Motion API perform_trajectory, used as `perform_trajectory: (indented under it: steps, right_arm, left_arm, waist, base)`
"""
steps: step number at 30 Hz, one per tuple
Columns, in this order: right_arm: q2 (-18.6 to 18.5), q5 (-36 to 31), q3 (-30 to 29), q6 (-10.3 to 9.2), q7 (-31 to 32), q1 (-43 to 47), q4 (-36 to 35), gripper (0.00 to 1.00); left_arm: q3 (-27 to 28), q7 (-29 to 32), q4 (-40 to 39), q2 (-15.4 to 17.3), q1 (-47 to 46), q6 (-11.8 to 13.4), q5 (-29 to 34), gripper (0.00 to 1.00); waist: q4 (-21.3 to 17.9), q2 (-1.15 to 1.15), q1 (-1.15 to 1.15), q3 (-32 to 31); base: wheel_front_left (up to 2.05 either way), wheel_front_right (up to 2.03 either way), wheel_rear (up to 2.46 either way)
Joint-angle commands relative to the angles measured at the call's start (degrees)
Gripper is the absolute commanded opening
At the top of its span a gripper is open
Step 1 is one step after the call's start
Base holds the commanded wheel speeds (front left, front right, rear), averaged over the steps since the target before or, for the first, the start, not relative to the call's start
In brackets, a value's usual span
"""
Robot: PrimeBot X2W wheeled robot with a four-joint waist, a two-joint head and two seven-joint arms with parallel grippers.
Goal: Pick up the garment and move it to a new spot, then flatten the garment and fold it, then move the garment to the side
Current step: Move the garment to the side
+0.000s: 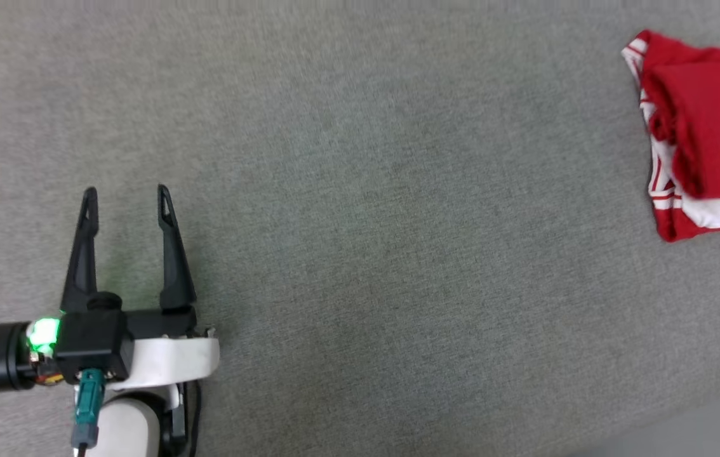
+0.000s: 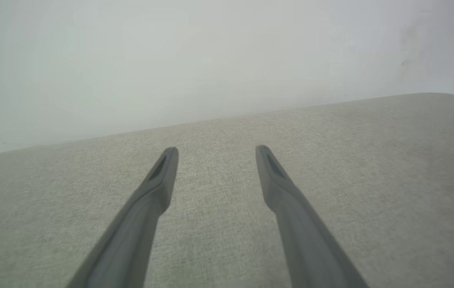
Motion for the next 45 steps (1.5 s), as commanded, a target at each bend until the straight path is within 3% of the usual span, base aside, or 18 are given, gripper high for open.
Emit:
perform_trajectory:
  steps: [1,8,12,20,25,38,45]
  right_arm:
    - [0.65,-0.91,-1.18,-0.06,-2.89,-0.96,0.52,1.0]
    - [5.6,-8.31,-7.21,-0.05,-19.62,1.5,-1.06,1.0]
    - [10.18,-12.01,-11.6,-0.05,-23.55,4.91,-5.22,1.0]
    - [24.72,-21.57,-24.65,-0.06,-24.14,21.73,-24.03,1.0]
    - [30.97,-24.54,-27.6,-0.06,-24.15,31.37,-30.04,1.0]
    - [39.82,-26.62,-34.74,-0.05,-24.17,51.57,-37.34,1.0]
    - [42.36,-27.78,-36.73,-0.05,-24.16,58.16,-41.03,1.0]
  left_arm:
    - [0.04,-0.12,0.07,-0.33,1.02,0.23,-0.28,1.0]
    - [0.68,-0.12,0.35,-1.81,5.79,0.9,-0.74,1.0]
    - [1.12,-0.12,0.55,-2.48,8.11,1.01,-0.94,1.0]
    - [1.47,-0.12,1.14,-3.43,11.34,0.34,-1.05,1.0]
    - [1.46,-0.12,1.98,-3.71,12.58,-0.28,-0.78,1.0]
    - [0.34,-0.12,5.95,-4.43,15.25,-2.17,-1.04,1.0]
    - [0.51,-0.12,6.83,-4.71,16.98,-3.48,-1.69,1.0]
  waist:
    - [1.38,0.0,-0.01,-3.67]
    - [4.01,0.0,-0.01,-10.91]
    - [5.71,0.0,-0.01,-14.25]
    - [9.42,0.0,-0.01,-19.5]
    - [10.93,0.0,-0.01,-21.74]
    - [14.33,0.0,-0.01,-26.34]
    - [14.44,0.0,-0.01,-27.9]
  base:
    - [0.0,0.0,0.0]
    - [0.0,0.0,0.0]
    - [0.0,0.0,0.0]
    - [0.0,0.0,0.0]
    - [0.0,0.0,0.0]
    - [0.0,0.0,0.0]
    - [0.0,0.0,0.0]
